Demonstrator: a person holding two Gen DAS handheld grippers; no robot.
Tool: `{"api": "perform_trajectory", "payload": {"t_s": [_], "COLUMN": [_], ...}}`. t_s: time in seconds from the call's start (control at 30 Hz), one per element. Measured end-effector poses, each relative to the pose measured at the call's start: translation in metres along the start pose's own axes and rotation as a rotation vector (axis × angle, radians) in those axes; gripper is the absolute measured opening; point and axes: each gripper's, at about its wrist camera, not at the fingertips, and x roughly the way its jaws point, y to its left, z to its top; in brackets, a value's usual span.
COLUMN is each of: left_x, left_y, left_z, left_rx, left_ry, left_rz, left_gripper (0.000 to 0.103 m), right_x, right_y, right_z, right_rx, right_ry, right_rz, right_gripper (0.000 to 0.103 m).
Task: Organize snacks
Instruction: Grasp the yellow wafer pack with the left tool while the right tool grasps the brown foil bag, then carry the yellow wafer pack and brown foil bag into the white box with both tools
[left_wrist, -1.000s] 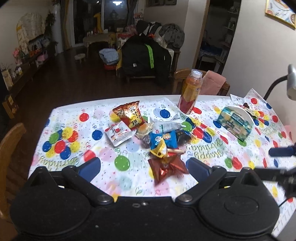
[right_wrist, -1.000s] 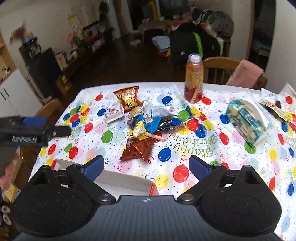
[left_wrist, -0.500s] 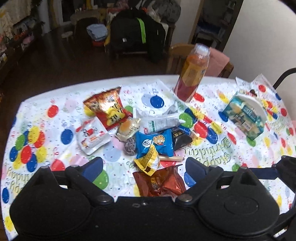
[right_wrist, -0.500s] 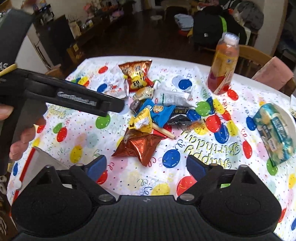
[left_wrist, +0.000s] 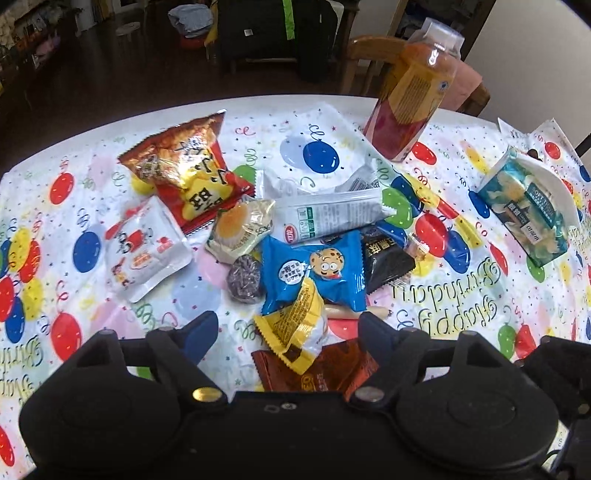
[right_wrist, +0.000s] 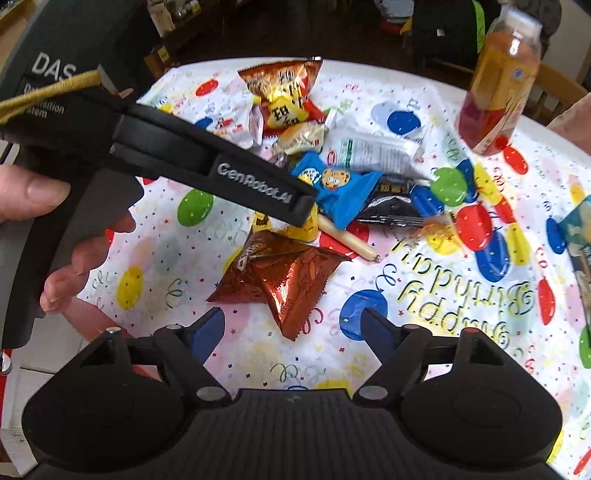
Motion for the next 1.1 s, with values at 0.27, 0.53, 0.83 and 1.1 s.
{"api": "perform_trajectory", "payload": {"t_s": [0.27, 0.53, 0.83, 1.1], "left_x": [0.024, 0.033, 0.032, 0.027], "left_y": [-0.002, -0.003, 0.001, 0.003], "left_z": [0.002, 0.002, 0.003, 0.000], "left_rx": [0.005, -0.009, -0.030, -0.030], "left_ry": [0.035, 0.053, 0.047, 0.041], "left_rz": [-0.008, -0.022, -0.031, -0.014], "left_gripper": [0.071, 0.061, 0.041, 0.031], "right_x": [0.024, 0.030, 0.033, 0.025], "right_y": [-0.004, -0.008, -0.013, -0.009], "right_z": [0.004, 0.008, 0.007, 0.004], "right_rx": [0.019, 0.044, 0.087, 0.089], "right_ry": [0.038, 0.039, 0.041, 0.030], "right_rz": [0.022, 0.044, 0.060, 0.062], "right_gripper": [0.066, 0.048, 0.032, 0.019]}}
